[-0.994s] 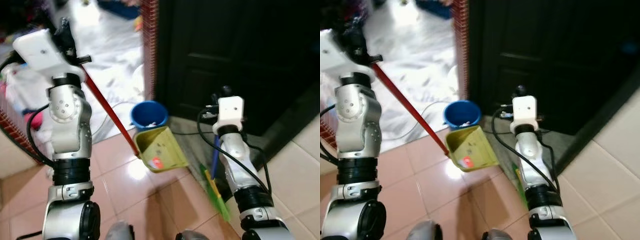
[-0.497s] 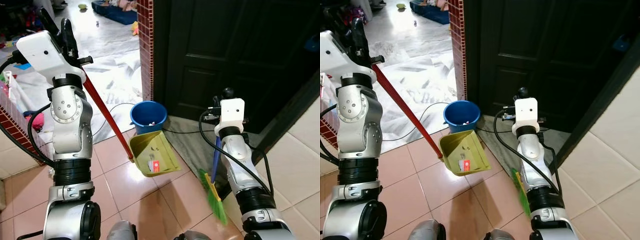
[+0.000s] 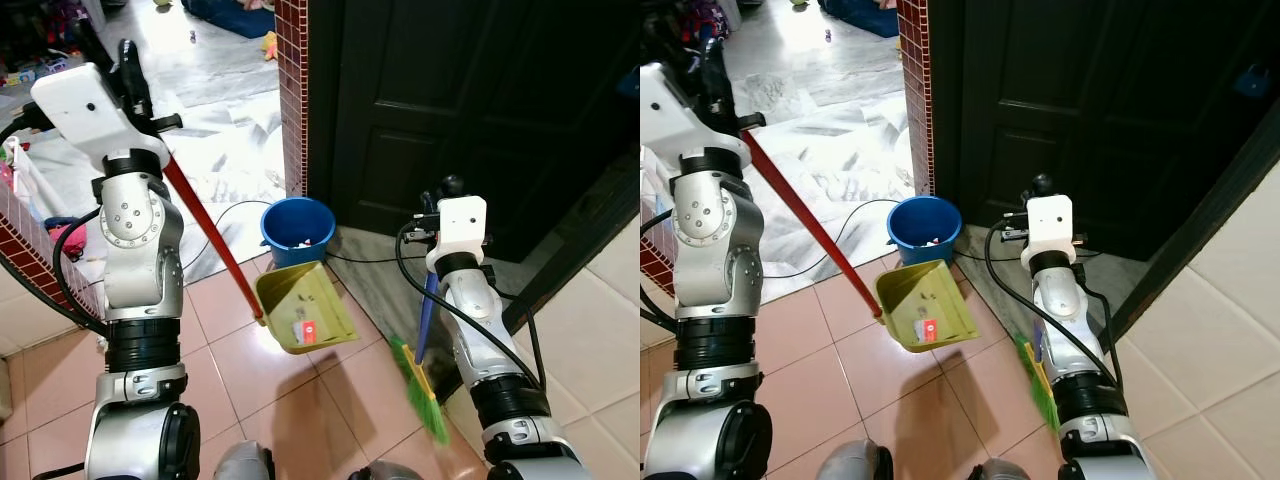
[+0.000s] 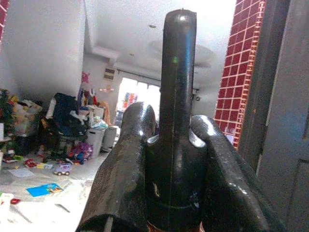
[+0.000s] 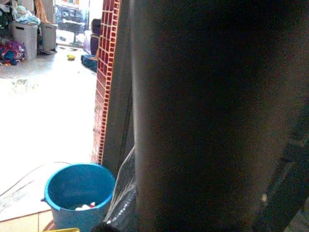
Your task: Sweep floor
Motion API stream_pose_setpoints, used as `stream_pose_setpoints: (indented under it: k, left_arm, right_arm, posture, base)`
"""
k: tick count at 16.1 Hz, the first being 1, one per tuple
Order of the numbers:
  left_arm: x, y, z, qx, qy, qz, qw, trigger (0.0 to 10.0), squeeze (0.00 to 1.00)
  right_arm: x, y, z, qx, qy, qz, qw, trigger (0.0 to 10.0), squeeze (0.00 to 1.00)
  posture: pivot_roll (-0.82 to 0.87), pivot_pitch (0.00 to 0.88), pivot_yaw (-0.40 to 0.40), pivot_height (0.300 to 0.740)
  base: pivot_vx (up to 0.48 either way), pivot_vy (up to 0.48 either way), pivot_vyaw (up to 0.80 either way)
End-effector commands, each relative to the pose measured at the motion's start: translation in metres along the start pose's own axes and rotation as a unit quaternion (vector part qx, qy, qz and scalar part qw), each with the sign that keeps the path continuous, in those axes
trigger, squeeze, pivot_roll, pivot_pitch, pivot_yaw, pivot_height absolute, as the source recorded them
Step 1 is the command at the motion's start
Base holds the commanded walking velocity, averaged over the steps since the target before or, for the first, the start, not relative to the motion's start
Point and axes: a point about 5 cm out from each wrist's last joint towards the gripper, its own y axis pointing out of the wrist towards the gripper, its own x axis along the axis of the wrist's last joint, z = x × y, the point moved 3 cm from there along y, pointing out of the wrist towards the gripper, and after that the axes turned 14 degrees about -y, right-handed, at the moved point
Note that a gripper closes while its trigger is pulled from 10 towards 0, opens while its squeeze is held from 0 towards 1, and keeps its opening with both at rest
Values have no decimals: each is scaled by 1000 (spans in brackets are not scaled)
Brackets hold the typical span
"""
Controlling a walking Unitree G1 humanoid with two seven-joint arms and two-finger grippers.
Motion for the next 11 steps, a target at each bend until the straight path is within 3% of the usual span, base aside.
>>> stream_pose_setpoints:
  k: [1, 11]
  left_arm:
    - [27, 11, -4, -4, -6, -60, 998, 10000, 0]
    - [42, 19, -13, -5, 7, -100, 995, 10000, 0]
  right_arm:
    - [18, 4, -2, -3, 1, -39, 999, 10000, 0]
    - [20, 3, 2, 5, -2, -47, 999, 10000, 0]
  posture:
    - [1, 0, 18, 740]
    - [1, 0, 22, 740]
  base:
    - [480, 0, 0]
    - [480, 0, 0]
